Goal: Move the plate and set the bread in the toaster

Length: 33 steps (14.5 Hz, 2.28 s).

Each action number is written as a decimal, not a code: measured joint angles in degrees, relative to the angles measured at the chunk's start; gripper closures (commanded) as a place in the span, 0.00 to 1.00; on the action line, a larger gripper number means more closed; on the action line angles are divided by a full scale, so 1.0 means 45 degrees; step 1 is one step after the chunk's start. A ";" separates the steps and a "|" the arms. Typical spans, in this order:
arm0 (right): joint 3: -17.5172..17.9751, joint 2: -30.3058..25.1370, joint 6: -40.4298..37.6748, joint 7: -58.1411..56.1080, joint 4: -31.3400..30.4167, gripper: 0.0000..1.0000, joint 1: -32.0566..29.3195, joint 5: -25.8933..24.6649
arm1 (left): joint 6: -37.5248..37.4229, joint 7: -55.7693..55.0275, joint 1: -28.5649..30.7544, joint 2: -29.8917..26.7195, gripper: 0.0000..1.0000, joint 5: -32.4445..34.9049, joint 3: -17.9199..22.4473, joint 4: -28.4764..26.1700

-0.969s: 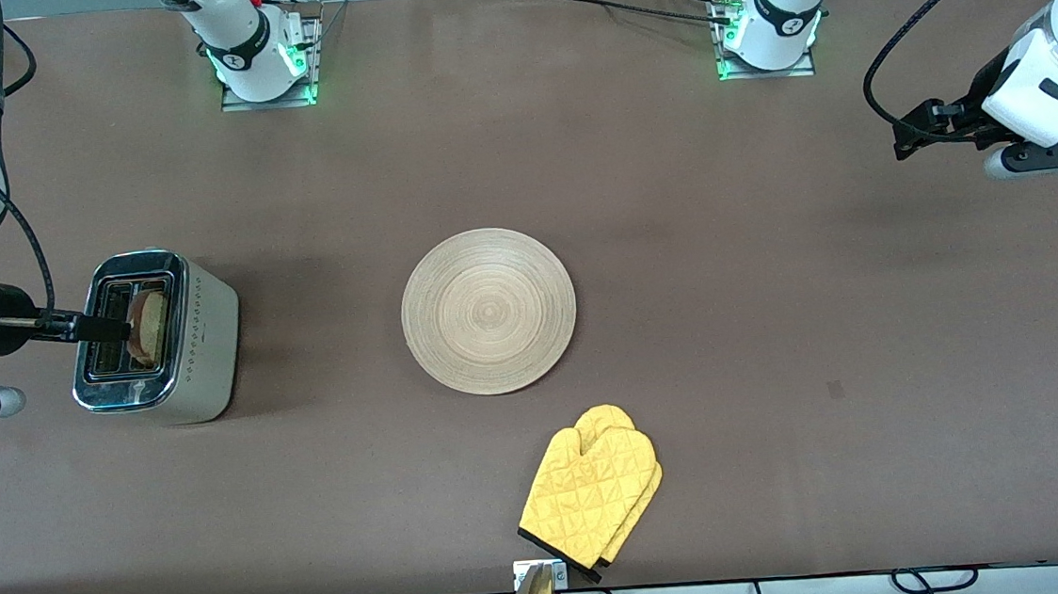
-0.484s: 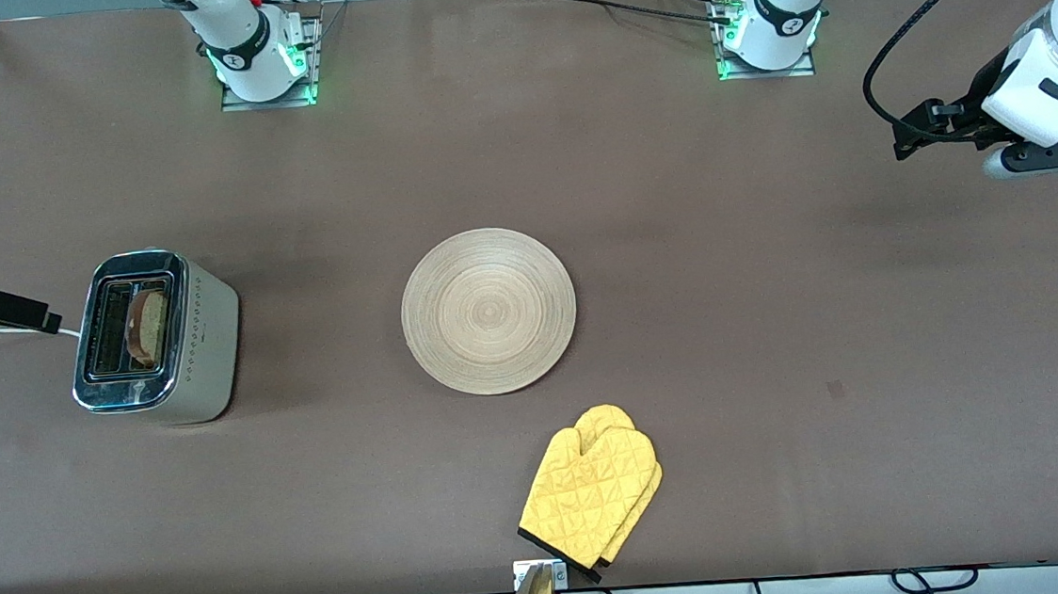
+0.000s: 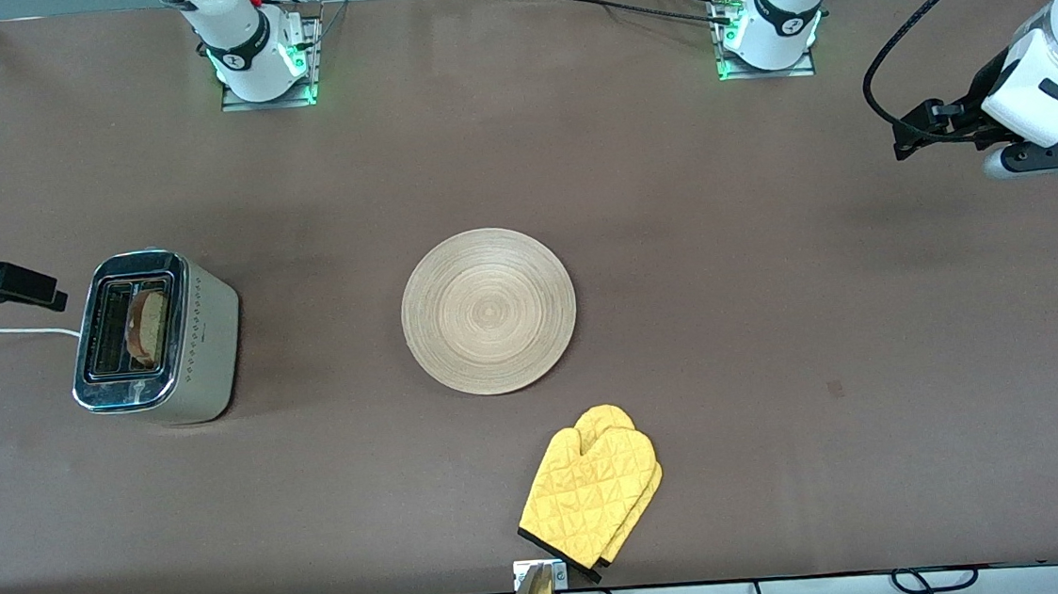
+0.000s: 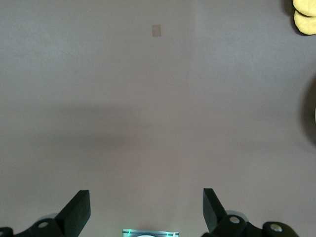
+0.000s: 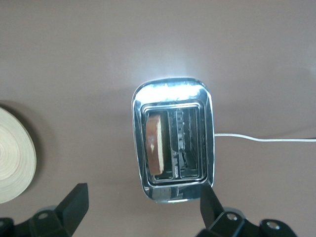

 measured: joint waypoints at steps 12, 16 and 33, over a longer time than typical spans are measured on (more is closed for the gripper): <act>0.0087 -0.1835 0.0491 -0.0369 -0.2521 0.00 0.0002 -0.0097 | 0.0000 0.0000 0.0000 0.0000 0.00 0.0000 0.0000 0.0000; 0.0130 -0.1800 0.0748 -0.0395 -0.2529 0.00 0.0003 -0.0183 | 0.0000 0.0000 0.0000 0.0000 0.00 0.0000 0.0000 0.0001; 0.0135 -0.1785 0.1280 -0.0399 -0.2542 0.00 -0.0001 -0.0209 | 0.0000 0.0000 0.0022 0.0000 0.00 0.0000 0.0005 0.0001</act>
